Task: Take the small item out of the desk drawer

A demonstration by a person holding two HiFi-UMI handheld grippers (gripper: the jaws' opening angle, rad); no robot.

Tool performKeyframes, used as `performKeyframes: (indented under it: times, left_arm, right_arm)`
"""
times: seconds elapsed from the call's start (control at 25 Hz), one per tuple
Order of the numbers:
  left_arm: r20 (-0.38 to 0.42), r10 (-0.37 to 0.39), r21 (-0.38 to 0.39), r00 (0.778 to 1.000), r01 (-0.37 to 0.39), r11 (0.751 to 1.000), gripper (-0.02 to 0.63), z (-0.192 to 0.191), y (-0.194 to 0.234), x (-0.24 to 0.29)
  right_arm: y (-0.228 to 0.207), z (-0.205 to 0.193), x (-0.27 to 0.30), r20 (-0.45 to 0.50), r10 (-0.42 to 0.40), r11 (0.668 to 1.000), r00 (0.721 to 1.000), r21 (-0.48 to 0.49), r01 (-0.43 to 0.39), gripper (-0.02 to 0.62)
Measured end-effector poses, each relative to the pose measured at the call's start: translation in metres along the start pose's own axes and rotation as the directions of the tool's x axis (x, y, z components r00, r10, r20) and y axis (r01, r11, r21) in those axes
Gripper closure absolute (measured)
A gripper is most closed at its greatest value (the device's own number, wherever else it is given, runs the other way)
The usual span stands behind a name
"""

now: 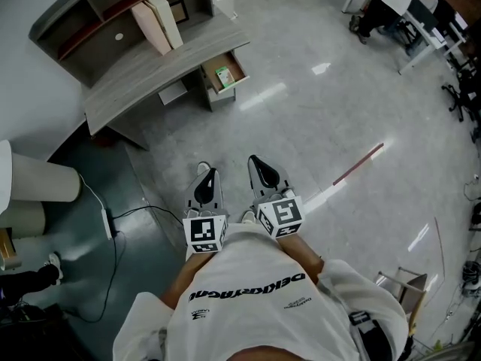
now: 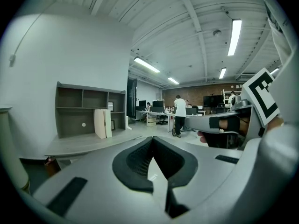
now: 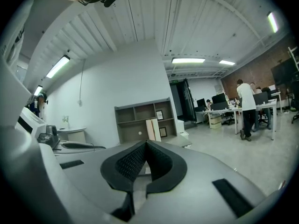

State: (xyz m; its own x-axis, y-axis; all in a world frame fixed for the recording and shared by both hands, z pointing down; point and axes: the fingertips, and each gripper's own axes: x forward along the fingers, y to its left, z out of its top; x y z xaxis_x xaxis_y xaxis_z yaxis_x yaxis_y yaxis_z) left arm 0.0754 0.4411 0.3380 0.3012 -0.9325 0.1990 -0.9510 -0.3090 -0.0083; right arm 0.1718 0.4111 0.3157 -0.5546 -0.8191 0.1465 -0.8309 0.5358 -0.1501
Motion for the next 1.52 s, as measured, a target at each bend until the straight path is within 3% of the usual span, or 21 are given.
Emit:
performKeyframes:
  times: [0.44, 0.68, 1.04, 1.52]
  left_arm:
    - [0.0, 0.0, -0.053, 1.0, 0.0, 0.999, 0.591, -0.007, 0.065, 0.073]
    - [0.02, -0.054, -0.052, 0.998, 0.055, 0.997, 0.591, 0.01, 0.124, 0.16]
    - [0.038, -0.165, -0.037, 0.985, 0.167, 0.985, 0.591, 0.068, 0.205, 0.28]
    - [-0.003, -0.306, -0.006, 0.952, 0.306, 0.952, 0.591, 0.073, 0.272, 0.393]
  right_arm:
    - [-0.021, -0.008, 0.091, -0.056, -0.018, 1.0, 0.998, -0.02, 0.016, 0.565]
    - [-0.042, 0.008, 0.189, -0.052, -0.027, 1.0, 0.998, -0.005, 0.027, 0.565]
    - [-0.075, 0.063, 0.319, -0.053, -0.127, 0.992, 0.991, -0.033, 0.125, 0.565]
    - [-0.113, 0.065, 0.438, -0.099, -0.236, 0.971, 0.967, 0.012, 0.238, 0.565]
